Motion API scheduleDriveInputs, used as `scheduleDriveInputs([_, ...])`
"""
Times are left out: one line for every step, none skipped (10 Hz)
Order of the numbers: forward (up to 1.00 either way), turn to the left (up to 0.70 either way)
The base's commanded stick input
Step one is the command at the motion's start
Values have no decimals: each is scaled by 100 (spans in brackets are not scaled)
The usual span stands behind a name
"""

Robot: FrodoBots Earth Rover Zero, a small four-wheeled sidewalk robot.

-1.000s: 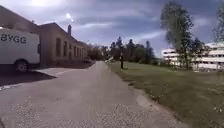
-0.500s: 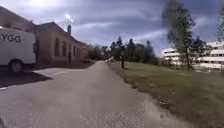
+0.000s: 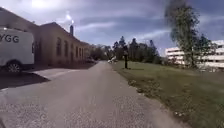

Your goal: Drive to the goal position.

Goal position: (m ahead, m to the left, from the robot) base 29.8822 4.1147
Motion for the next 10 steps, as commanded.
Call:
scheduleDriveInputs([70,37])
scheduleDriveInputs([70,36])
scheduleDriveInputs([70,36])
scheduleDriveInputs([70,36])
scheduleDriveInputs([70,36])
scheduleDriveInputs([70,33])
scheduleDriveInputs([70,22])
scheduleDriveInputs([70,17])
scheduleDriveInputs([70,17])
scheduleDriveInputs([70,16])
